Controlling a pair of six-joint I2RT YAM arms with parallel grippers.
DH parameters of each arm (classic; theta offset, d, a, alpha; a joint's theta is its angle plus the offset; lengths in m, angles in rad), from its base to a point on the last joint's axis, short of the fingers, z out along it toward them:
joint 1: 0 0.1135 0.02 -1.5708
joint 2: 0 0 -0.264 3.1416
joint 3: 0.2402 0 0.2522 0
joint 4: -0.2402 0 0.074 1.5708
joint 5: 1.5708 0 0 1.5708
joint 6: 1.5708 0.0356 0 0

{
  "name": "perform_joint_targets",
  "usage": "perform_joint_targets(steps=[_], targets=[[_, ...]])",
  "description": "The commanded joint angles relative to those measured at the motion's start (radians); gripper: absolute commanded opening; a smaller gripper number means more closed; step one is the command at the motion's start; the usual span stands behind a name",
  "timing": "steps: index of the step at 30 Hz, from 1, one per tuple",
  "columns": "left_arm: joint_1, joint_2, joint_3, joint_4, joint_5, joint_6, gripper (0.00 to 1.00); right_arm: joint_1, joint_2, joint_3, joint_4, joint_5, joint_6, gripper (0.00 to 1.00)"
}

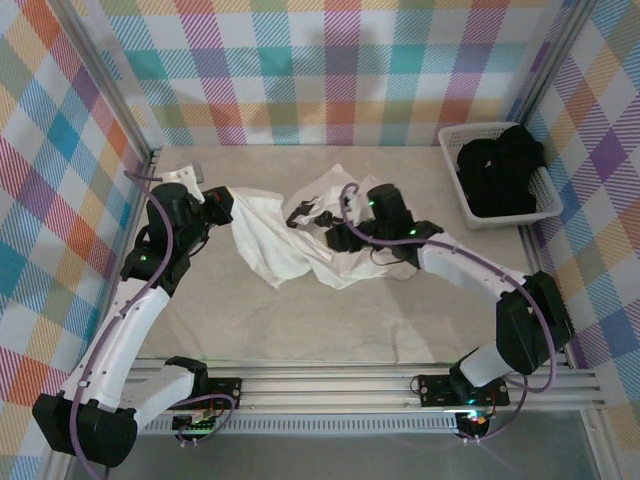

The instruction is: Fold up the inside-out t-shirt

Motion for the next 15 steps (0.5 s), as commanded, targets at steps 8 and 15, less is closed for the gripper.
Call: perform_joint_targets(steps=[8, 15], targets=[[0.014, 0.016, 0.017, -0.101, -0.012, 0.002, 0.0, -0.1, 0.336, 0.231, -0.16, 0.192, 0.037, 0.51], [0.014, 0.032, 0.007, -0.097, 0.002, -0.001, 0.0, -0.056, 0.524, 0.339, -0.183, 0.107, 0.068, 0.46]])
